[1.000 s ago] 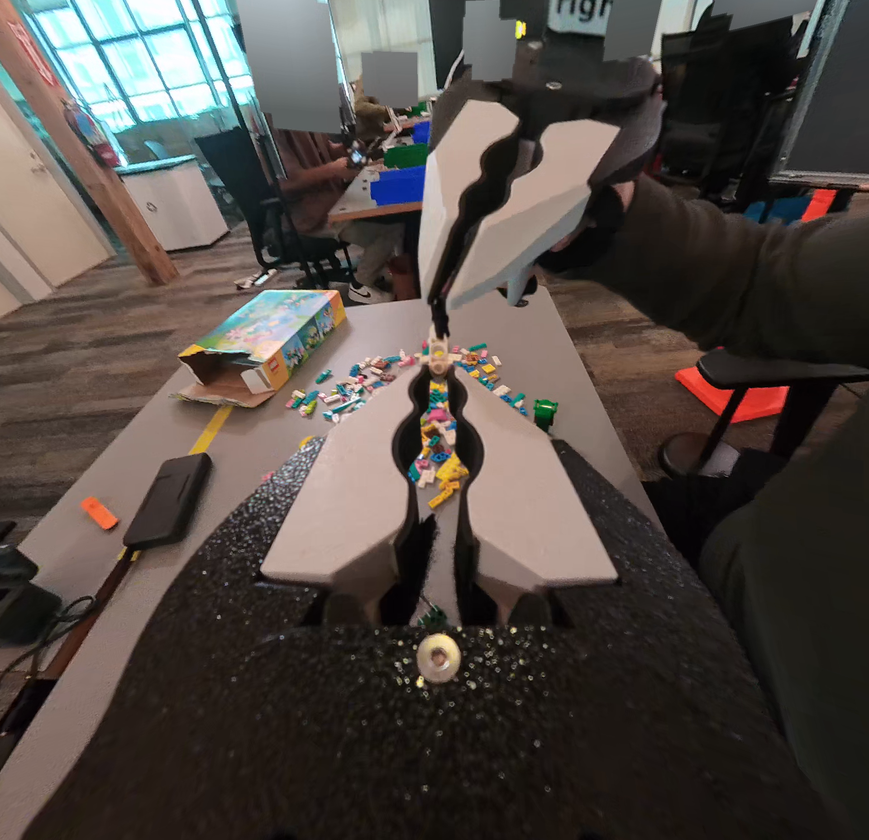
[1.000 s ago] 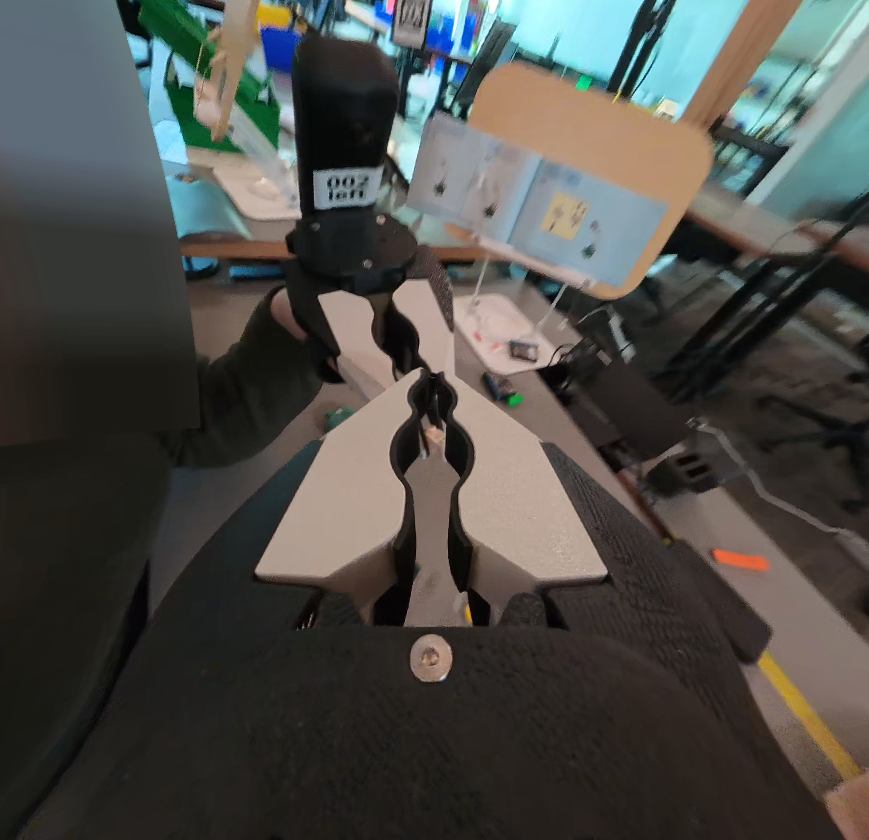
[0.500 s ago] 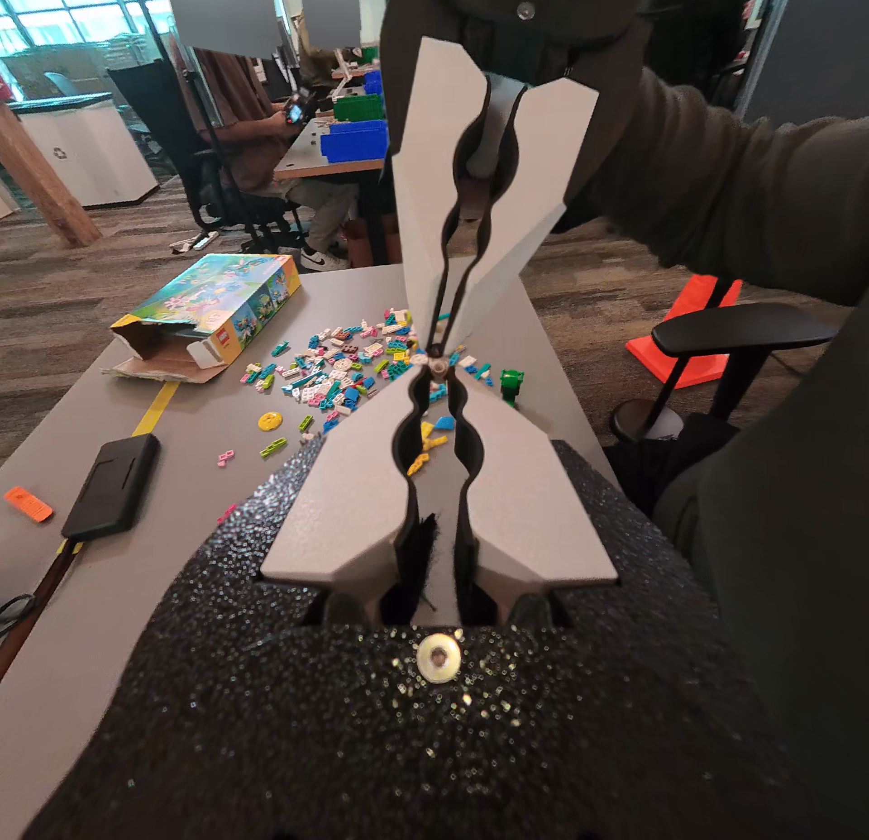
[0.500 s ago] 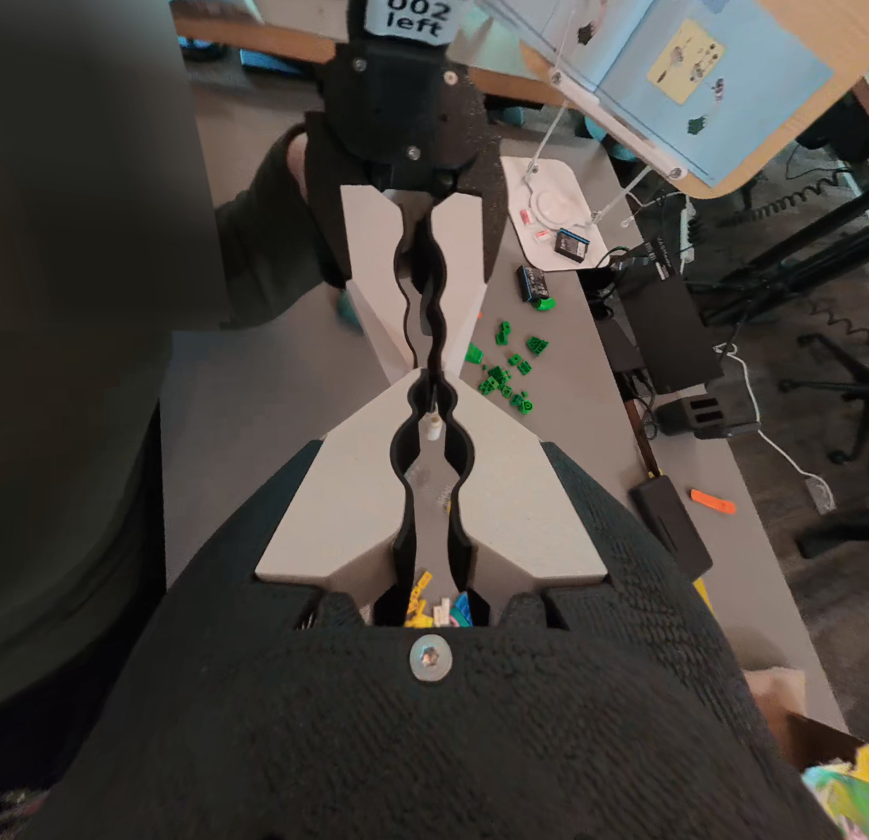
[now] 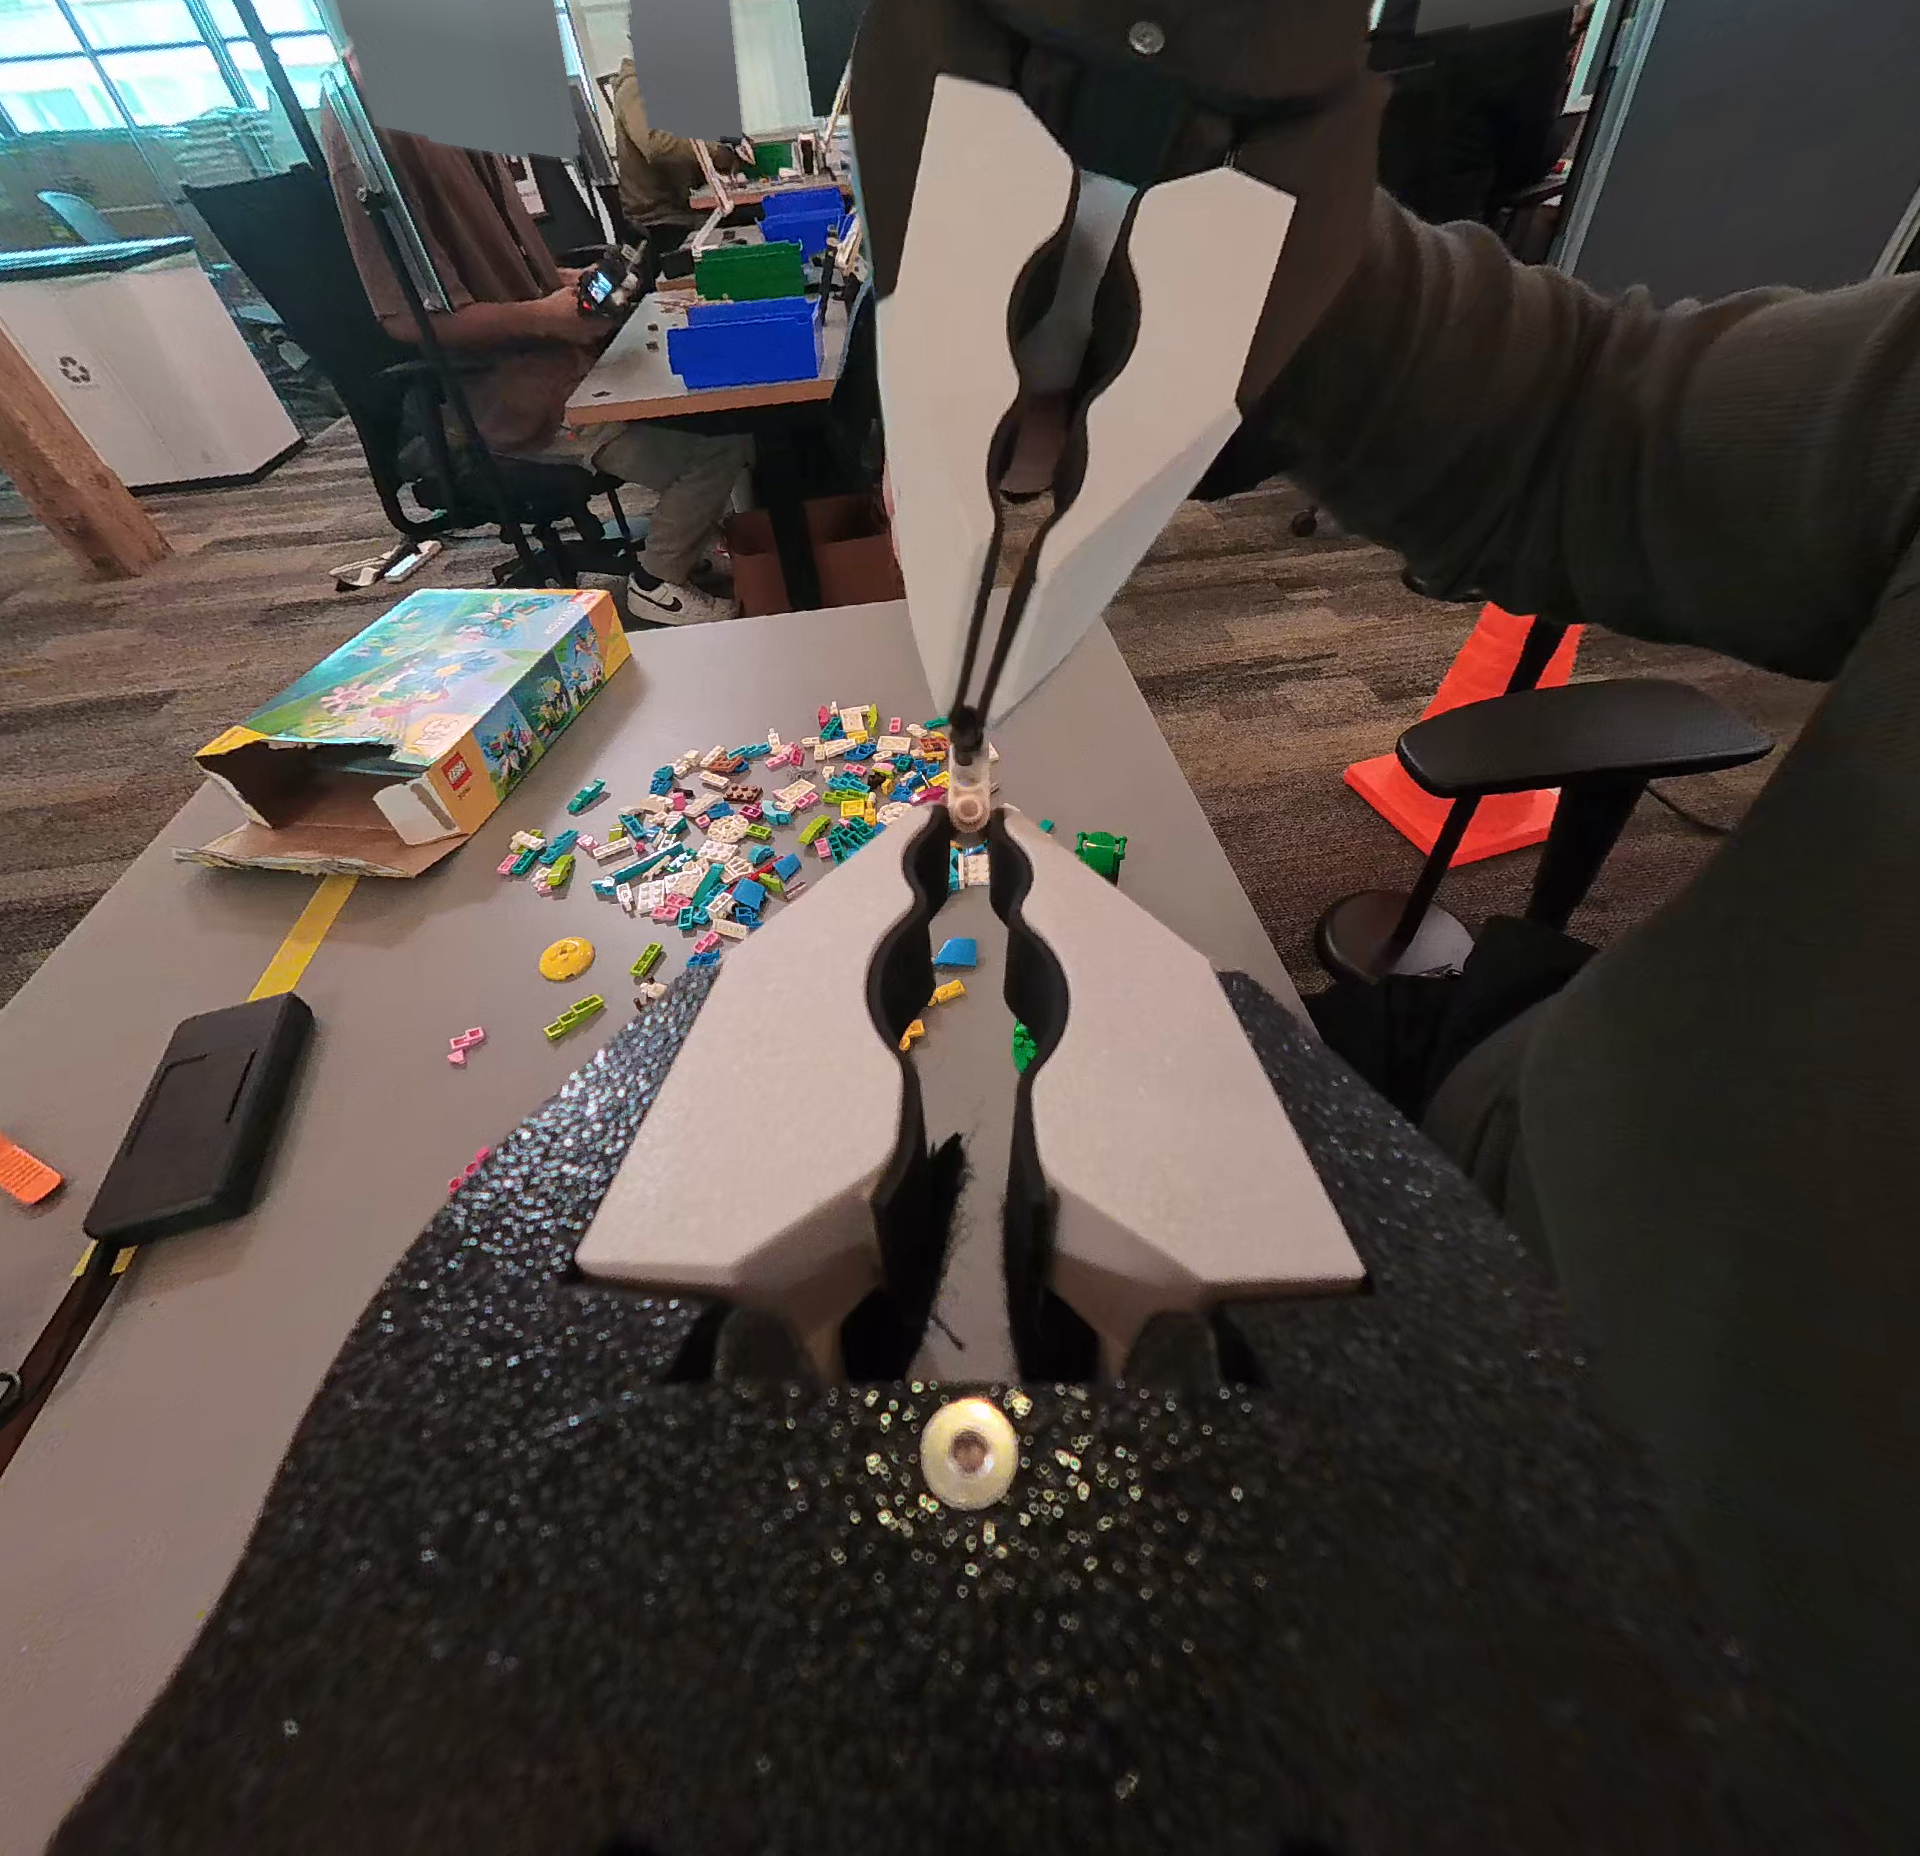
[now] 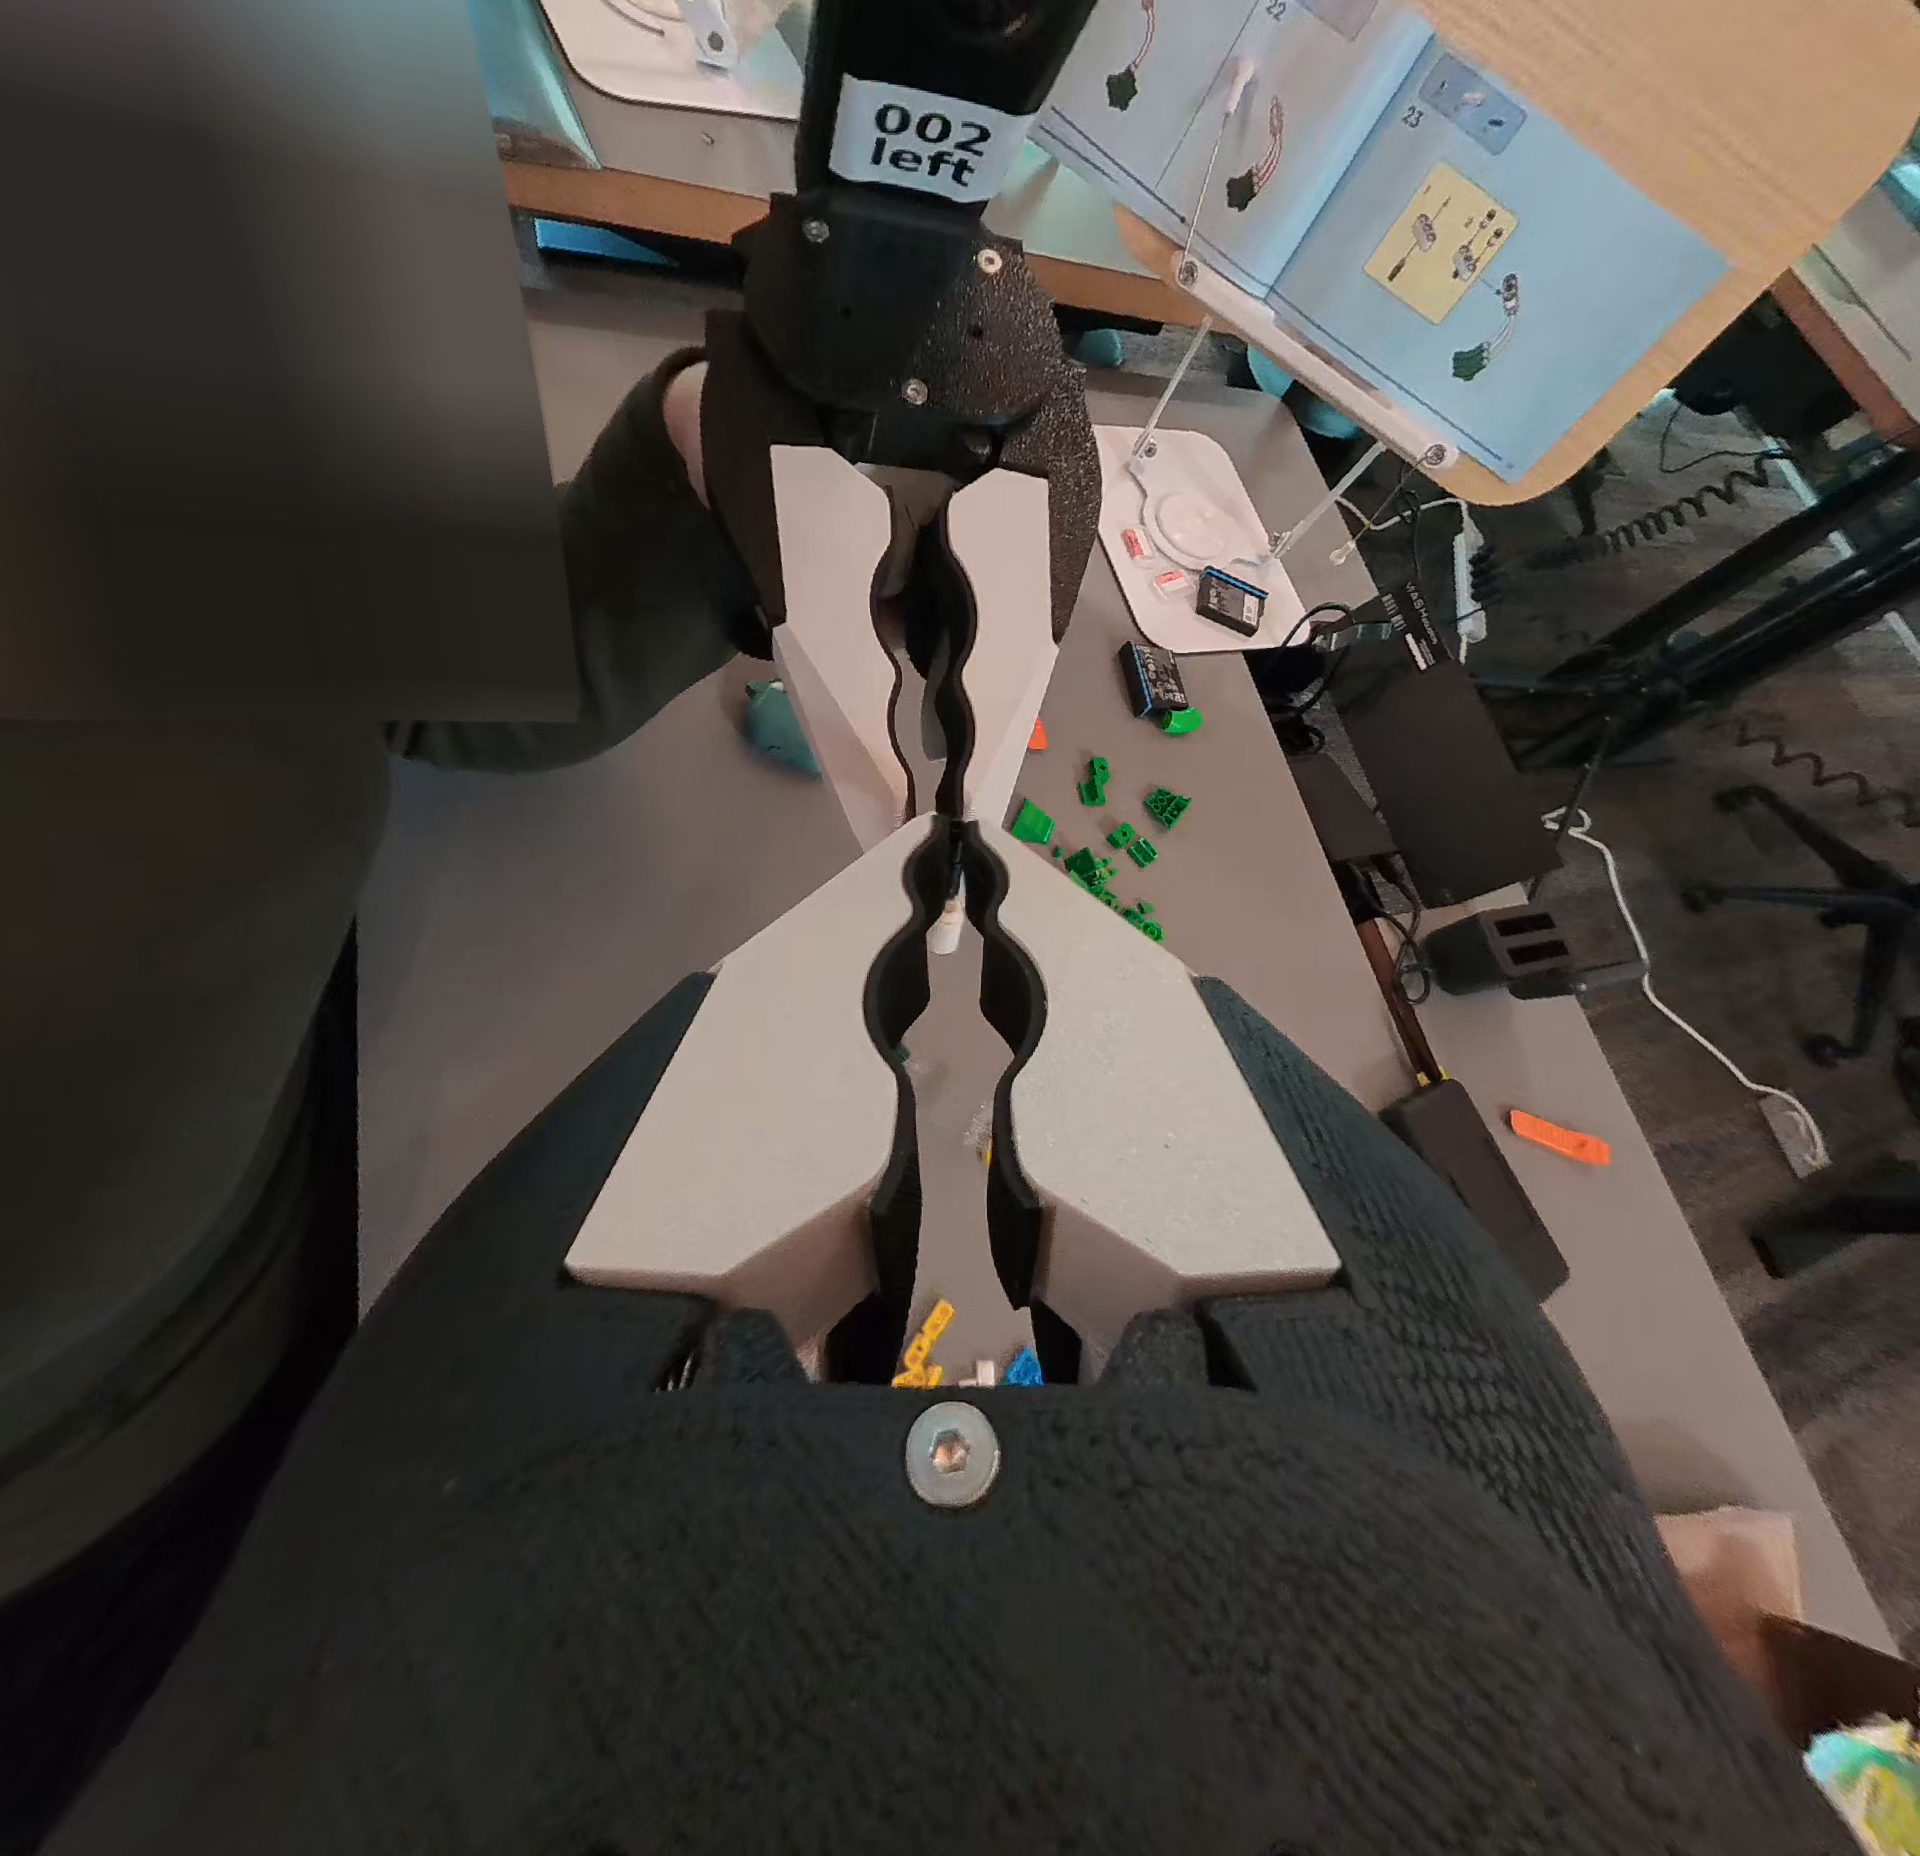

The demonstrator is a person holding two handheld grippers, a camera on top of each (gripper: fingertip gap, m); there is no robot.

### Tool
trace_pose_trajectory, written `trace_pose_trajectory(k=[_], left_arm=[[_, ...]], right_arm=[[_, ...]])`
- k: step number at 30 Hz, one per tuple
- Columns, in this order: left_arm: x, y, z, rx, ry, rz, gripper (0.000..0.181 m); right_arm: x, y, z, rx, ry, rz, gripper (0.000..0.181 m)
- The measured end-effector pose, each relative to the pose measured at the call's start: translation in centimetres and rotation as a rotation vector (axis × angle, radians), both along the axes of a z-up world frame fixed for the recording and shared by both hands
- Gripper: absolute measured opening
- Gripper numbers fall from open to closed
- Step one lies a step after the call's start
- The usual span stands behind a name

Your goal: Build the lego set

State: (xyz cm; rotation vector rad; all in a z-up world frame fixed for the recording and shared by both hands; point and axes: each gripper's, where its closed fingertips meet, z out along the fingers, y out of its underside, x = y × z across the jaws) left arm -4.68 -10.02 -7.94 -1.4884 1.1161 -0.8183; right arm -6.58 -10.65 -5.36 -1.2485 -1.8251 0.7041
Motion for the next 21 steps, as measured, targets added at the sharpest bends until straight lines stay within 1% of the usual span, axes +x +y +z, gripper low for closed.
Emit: trace_pose_trajectory(k=[4,9,12,18,21], left_arm=[[-0.1,0.0,-0.5,-0.006,0.026,0.003,0.004],[0.1,-0.2,-0.3,-0.004,0.018,-0.013,0.004],[0.0,-0.3,-0.2,-0.004,0.01,-0.017,0.004],[-0.2,-0.3,-0.2,-0.011,0.006,-0.02,0.005],[-0.1,-0.2,-0.4,-0.01,0.019,-0.015,0.004]], right_arm=[[-0.2,-0.2,0.5,-0.029,0.046,-0.003,0.001],[-0.4,-0.3,-0.4,-0.061,0.036,0.006,0.001],[-0.4,-0.3,-0.3,-0.078,0.048,0.009,0.0],[-0.2,-0.3,-0.4,-0.076,0.048,0.016,0.0],[0.0,-0.1,-0.6,-0.035,0.029,0.014,0.0]])
